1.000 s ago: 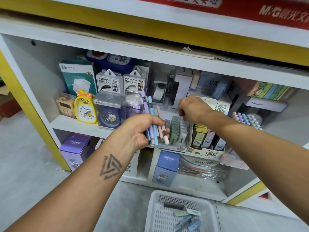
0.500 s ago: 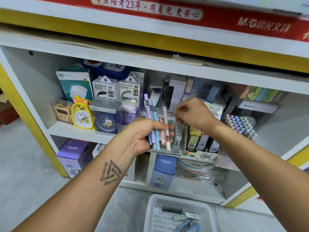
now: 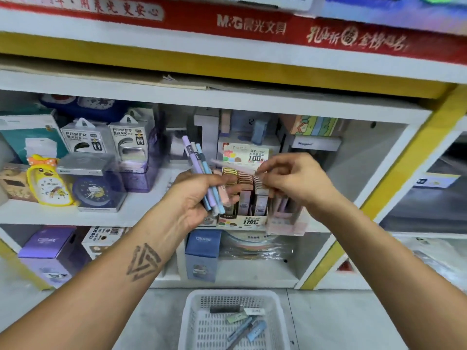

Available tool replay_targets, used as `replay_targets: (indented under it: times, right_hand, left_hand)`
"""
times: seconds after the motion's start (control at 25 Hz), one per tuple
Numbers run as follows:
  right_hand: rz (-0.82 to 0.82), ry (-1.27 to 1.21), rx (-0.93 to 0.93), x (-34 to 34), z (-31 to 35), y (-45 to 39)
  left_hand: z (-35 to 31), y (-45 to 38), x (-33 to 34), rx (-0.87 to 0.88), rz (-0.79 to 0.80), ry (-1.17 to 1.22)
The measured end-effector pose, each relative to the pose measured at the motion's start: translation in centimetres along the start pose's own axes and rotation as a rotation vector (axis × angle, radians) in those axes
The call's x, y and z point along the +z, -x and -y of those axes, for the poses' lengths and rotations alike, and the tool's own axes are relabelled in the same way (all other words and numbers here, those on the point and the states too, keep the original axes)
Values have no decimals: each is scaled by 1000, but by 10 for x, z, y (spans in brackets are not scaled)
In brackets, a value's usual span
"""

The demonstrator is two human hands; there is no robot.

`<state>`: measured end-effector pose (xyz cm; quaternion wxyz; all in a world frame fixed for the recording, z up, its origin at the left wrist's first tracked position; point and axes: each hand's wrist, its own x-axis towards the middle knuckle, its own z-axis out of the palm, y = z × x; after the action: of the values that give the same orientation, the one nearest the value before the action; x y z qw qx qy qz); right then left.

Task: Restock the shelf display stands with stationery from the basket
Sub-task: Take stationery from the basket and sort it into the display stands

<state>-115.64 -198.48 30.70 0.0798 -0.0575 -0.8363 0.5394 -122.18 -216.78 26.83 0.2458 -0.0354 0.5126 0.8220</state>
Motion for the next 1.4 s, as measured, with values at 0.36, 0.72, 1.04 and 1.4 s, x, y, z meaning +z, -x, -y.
replay_targets:
  times: [0.36, 0.72, 1.04, 1.4]
  right_hand:
    - [-187, 265, -214, -76, -21, 14]
    - [-338, 740, -540, -69, -17, 19]
    - [-17, 1018, -446, -37, -43, 15]
    - [27, 981, -468, -39, -38, 8]
  left_hand:
    - [23, 5, 26, -170, 110, -18]
    - [28, 1, 22, -179, 97, -64]
    - [33, 3, 24, -195, 117, -80]
    - [33, 3, 24, -227, 132, -93]
